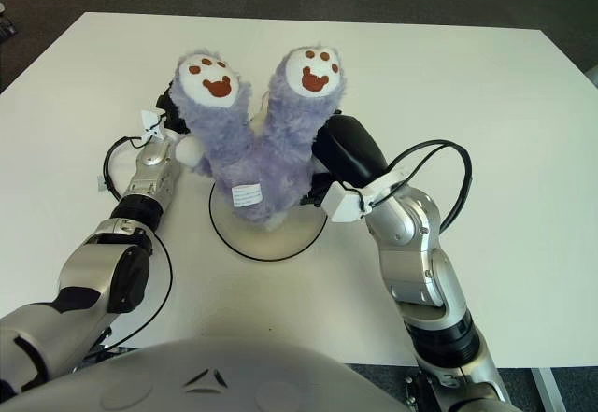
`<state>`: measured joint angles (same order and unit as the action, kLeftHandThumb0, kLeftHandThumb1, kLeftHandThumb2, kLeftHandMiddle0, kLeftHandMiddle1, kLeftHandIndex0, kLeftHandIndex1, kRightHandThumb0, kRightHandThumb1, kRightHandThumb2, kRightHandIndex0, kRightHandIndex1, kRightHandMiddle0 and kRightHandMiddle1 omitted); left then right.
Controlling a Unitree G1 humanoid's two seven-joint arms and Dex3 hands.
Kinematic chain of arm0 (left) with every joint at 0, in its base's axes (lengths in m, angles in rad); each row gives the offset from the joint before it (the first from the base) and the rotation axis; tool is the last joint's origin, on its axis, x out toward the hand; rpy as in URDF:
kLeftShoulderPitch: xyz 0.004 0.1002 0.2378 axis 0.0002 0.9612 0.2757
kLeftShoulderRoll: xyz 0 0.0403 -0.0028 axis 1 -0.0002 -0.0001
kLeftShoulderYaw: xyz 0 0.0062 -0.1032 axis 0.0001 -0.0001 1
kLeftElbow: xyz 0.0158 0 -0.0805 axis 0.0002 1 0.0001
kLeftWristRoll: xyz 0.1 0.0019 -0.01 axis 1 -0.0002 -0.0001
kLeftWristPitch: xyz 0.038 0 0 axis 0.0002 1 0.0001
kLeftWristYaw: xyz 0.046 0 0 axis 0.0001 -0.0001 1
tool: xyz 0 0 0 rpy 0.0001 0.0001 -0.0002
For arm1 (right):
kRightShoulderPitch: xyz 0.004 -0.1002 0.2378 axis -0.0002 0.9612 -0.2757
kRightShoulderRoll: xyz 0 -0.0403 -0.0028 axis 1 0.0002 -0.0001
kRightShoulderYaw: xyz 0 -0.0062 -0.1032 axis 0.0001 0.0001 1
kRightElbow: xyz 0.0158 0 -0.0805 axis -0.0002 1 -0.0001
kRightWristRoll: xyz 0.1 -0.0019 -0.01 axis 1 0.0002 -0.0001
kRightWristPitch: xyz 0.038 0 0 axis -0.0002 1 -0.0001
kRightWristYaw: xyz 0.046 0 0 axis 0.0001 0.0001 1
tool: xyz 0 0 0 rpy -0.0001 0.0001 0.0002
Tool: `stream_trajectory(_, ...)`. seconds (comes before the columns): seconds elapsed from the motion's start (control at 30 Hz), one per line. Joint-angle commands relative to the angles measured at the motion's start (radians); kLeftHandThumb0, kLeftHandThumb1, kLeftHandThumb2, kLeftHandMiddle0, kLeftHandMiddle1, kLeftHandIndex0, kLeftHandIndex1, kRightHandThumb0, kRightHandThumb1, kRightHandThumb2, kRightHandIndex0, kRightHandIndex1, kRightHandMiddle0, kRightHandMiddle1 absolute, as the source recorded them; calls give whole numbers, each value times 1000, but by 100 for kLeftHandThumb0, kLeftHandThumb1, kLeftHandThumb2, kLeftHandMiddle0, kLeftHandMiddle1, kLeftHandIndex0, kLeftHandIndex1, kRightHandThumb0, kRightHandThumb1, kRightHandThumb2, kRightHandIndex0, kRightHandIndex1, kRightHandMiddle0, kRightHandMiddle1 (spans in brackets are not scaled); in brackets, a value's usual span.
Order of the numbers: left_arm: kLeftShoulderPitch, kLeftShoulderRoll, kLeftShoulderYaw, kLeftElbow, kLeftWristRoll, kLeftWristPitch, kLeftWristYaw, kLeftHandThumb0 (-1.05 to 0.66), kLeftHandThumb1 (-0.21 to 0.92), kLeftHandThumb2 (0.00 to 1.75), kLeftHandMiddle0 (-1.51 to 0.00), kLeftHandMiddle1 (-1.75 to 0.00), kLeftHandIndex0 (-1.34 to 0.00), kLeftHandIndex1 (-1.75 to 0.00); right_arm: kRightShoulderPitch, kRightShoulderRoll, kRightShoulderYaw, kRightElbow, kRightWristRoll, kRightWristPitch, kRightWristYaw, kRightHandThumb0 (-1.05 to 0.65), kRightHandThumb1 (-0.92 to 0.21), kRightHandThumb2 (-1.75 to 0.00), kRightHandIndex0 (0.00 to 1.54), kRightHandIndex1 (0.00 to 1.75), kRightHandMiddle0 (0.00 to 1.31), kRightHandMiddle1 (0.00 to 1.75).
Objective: Put the doll into the plate.
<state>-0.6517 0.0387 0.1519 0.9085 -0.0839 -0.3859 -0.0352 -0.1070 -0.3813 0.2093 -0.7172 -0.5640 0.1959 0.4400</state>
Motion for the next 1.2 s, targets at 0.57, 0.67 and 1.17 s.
stream_trajectory(0.57, 2, 18, -33, 22, 74, -2, 60, -1, 32, 126, -64, -175, -49, -153, -26, -78, -44, -80, 60, 78, 160, 10, -16, -142, 0, 65, 0, 109)
stream_trajectory(0.67, 1, 19, -36, 21, 78, 4, 63, -1, 33, 127, -58, -175, -48, -161, -31, -80, -44, -90, 70, 105, 176, 10, -15, -141, 0, 60, 0, 105)
stream_trajectory(1.17, -9, 20, -29, 21, 68, 45, 57, -1, 32, 126, -63, -175, -50, -153, -77, -118, -51, -149, 146, 261, 298, 8, -11, -137, 0, 35, 0, 90)
